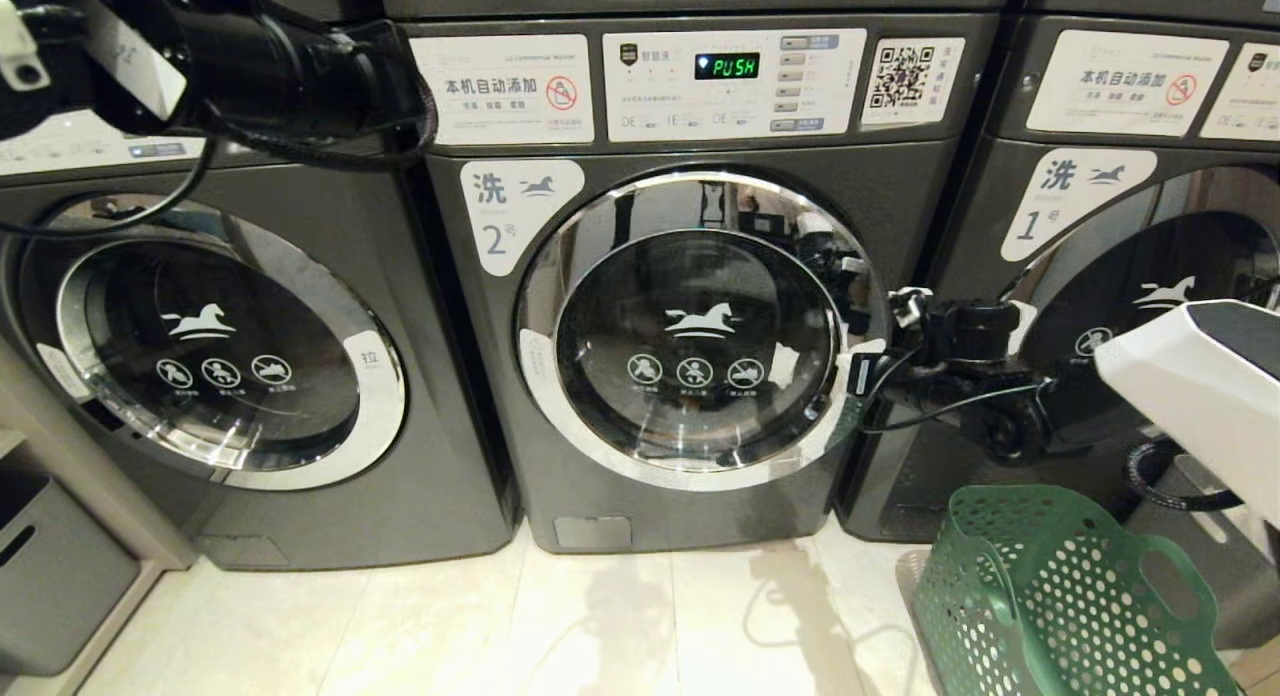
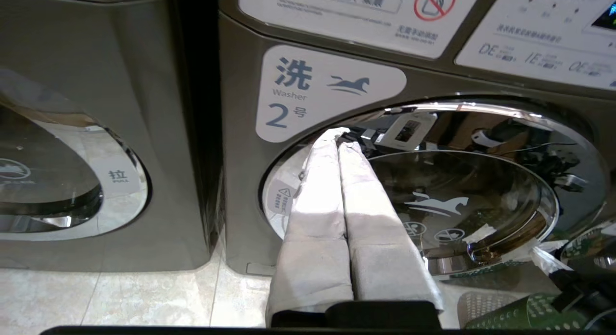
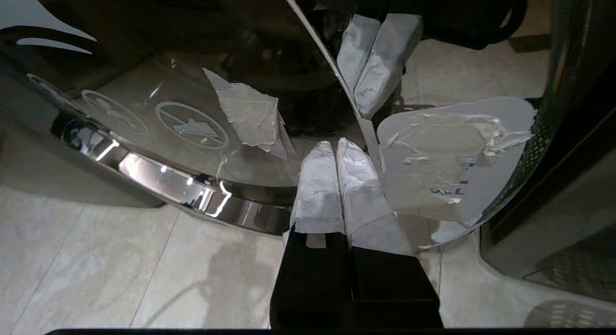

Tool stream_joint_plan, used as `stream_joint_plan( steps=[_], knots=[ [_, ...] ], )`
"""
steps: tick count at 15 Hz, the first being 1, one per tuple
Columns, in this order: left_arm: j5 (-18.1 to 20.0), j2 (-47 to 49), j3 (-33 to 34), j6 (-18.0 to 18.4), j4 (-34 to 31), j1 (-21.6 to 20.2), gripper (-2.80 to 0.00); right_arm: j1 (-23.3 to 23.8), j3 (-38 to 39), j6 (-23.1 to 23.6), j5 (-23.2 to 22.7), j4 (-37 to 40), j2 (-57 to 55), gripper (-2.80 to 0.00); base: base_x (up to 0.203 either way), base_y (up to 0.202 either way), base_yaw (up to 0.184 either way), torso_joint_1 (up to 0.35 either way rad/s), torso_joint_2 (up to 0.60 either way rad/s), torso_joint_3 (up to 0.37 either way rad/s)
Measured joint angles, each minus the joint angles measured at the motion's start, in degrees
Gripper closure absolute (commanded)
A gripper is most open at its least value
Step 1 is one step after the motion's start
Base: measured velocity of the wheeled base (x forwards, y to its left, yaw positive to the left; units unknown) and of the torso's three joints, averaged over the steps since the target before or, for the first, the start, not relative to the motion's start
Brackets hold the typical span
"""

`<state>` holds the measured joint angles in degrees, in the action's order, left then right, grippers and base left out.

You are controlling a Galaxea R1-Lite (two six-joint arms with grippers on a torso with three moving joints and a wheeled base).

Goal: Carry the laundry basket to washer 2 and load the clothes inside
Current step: Press the washing machine door tightly with the right hand

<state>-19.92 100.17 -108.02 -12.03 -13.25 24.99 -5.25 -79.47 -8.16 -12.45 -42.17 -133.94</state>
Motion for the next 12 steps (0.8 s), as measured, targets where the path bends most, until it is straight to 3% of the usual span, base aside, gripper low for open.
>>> stream_joint_plan(
  steps=[8,12],
  knots=[
    [-2.34,-6.80,0.06,3.13,-2.70,-0.02,0.00,1.16,-24.28,0.26,1.20,2.31,-16.09,0.00,0.000,0.000,0.000,0.000,0.00,0.000],
    [-2.51,-10.65,0.11,3.16,-6.48,-0.27,0.00,2.46,-30.56,1.24,1.57,3.23,-20.95,0.00,0.000,0.000,0.000,0.000,0.00,0.000]
  ],
)
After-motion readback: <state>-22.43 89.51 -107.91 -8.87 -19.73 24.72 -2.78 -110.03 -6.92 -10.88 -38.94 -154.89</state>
